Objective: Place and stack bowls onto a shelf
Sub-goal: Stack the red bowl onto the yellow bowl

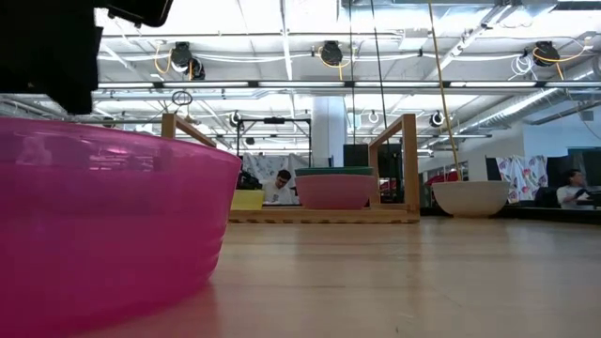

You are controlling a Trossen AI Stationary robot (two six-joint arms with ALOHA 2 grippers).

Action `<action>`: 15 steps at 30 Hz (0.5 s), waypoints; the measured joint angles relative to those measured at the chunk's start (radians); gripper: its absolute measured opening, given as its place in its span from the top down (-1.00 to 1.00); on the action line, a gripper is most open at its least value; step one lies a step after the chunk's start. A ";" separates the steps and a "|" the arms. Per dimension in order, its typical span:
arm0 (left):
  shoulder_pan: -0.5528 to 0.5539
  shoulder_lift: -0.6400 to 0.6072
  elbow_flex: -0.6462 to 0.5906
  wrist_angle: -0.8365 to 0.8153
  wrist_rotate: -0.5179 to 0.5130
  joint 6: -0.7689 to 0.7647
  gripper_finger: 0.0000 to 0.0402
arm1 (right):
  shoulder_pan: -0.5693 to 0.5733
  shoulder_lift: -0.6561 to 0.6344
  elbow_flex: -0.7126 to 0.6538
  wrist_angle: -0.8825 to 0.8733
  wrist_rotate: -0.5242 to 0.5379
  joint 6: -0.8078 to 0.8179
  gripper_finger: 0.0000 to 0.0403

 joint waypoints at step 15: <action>0.000 -0.001 0.001 -0.112 0.021 0.014 0.58 | 0.000 0.000 0.000 0.000 0.000 -0.008 0.38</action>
